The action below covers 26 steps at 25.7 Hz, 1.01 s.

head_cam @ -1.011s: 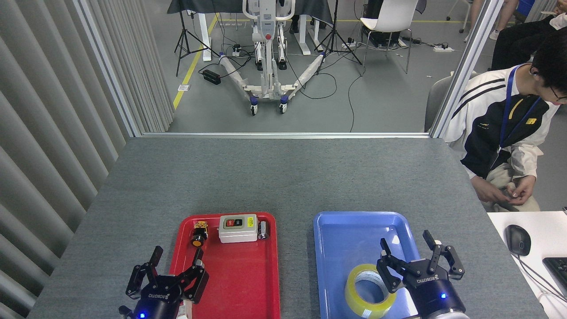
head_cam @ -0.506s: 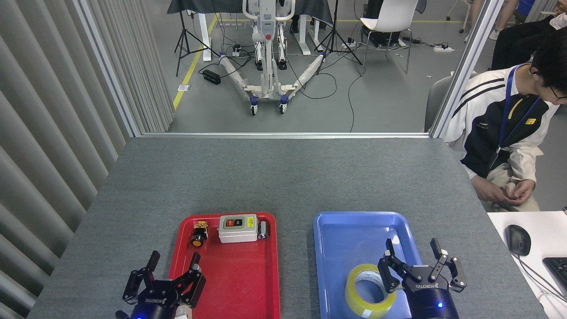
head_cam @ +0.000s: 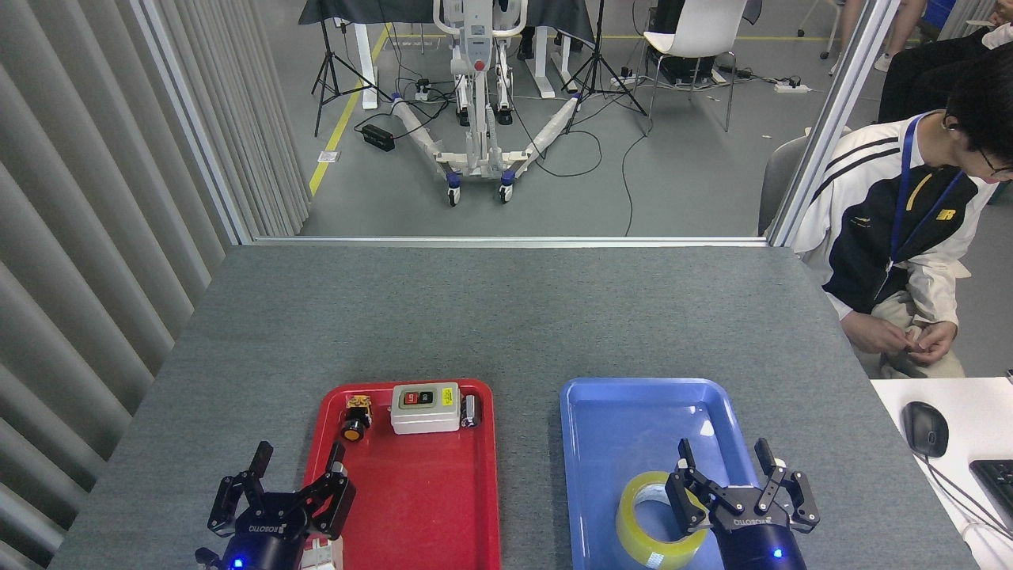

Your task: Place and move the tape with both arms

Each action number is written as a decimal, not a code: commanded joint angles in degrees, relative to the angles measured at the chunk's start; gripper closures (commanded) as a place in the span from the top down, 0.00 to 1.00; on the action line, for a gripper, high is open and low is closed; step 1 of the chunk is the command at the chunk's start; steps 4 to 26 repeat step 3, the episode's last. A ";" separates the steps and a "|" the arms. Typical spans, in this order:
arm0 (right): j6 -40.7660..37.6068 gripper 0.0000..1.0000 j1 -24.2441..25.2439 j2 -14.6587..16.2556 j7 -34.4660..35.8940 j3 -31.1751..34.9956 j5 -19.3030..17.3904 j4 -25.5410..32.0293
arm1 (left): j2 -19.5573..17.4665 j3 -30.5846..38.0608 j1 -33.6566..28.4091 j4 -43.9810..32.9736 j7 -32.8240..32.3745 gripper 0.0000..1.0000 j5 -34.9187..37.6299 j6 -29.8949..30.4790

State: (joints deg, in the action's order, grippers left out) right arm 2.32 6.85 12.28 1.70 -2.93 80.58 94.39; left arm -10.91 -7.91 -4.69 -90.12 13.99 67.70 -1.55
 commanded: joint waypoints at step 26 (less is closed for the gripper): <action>-0.21 1.00 0.09 -0.06 0.40 -0.14 0.02 0.36 | 0.01 0.00 -0.05 0.29 0.07 1.00 0.07 0.41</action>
